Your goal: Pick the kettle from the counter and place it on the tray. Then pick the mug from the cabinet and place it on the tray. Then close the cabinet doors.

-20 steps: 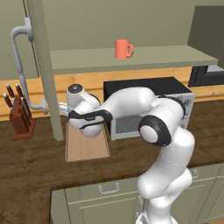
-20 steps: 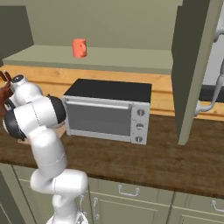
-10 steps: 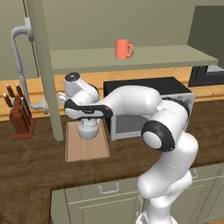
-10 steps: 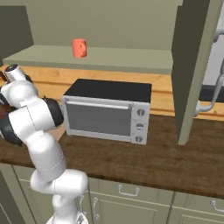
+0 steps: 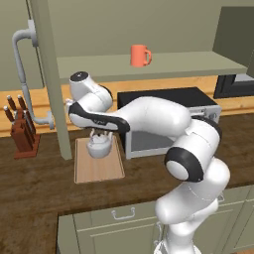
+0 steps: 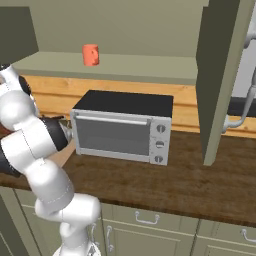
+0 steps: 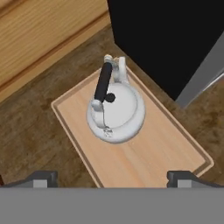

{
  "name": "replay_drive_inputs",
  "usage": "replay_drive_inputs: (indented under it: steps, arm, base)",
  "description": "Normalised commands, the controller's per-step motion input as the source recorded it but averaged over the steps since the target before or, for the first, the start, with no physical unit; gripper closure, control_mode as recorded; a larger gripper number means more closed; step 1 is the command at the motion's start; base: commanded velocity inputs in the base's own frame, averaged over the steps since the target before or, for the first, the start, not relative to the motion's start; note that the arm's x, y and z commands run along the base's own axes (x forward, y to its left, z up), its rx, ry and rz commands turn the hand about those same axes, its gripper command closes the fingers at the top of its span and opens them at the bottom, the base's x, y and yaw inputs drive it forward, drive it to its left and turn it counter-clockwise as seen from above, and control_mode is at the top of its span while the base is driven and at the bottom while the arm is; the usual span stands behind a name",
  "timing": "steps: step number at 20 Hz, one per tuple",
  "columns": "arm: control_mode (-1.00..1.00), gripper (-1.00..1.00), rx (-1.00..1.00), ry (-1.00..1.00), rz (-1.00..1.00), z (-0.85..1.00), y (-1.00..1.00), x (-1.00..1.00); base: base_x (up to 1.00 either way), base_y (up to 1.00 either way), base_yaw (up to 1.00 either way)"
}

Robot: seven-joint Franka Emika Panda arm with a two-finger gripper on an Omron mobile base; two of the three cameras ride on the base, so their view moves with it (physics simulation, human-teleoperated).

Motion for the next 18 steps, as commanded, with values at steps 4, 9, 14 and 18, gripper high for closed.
replay_drive_inputs:
  steps: [4, 9, 14, 18]
  arm:
    - [-1.00, -1.00, 0.00, 0.00, 0.00, 0.00, -0.12, -0.06]
    - [-1.00, -1.00, -0.01, -0.14, 0.16, 0.40, -0.35, -0.29]
    - [-1.00, -1.00, -0.05, -0.21, 0.46, 0.69, -0.88, -0.22]
    - [-1.00, -1.00, -0.12, -0.13, 0.47, 0.40, -1.00, -0.43]
  base:
    - [0.00, 0.00, 0.00]
    - [0.00, 0.00, 0.00]
    - [0.00, 0.00, 0.00]
    - [0.00, 0.00, 0.00]
